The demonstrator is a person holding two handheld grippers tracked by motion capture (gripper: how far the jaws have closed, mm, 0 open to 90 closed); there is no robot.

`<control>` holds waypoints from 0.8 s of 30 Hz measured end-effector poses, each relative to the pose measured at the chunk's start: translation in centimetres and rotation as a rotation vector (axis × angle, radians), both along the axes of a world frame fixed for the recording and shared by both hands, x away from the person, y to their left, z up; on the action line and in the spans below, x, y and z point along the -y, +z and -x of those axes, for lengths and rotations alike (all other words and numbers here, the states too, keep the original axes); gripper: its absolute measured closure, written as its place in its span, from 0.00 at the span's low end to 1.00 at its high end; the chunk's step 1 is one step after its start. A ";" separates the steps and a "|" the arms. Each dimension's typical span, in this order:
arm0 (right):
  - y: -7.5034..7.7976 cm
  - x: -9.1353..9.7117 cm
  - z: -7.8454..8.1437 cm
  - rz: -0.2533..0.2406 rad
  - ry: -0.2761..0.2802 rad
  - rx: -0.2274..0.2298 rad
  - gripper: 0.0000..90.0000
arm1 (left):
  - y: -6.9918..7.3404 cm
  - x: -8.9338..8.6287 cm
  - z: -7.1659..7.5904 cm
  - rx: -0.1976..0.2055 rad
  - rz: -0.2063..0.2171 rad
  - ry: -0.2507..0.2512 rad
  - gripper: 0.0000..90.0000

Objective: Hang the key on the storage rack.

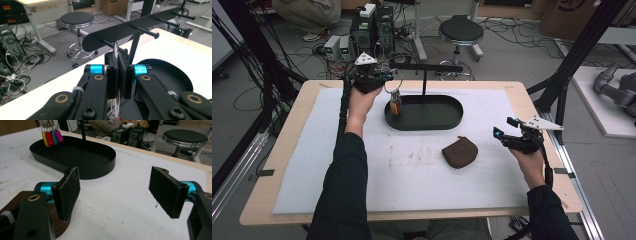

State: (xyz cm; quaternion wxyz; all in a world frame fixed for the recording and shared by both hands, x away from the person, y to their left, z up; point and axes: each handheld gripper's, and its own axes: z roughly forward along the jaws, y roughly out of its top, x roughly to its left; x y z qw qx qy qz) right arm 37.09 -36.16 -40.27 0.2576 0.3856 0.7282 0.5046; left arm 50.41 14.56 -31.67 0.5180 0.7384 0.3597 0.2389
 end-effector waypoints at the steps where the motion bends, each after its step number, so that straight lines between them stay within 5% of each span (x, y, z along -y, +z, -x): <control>1: 0.0 0.0 0.0 0.001 0.001 0.002 0.28 | 0.0 0.0 0.0 0.001 -0.001 0.001 0.96; 11: 0.0 0.0 0.0 0.000 0.001 0.000 0.28 | -0.4 -0.2 0.1 -0.005 0.011 0.010 0.94; 13: 0.0 0.0 0.0 0.000 0.000 -0.001 0.28 | -0.4 -0.3 0.1 -0.005 0.018 0.037 0.85; 21: -0.1 -0.1 -0.1 0.007 0.004 -0.004 0.28 | -0.3 -1.5 0.6 0.009 0.018 0.081 0.80; 24: -0.1 -0.2 -0.1 0.008 0.004 -0.004 0.28 | -0.3 -1.7 0.9 0.013 0.014 0.103 0.70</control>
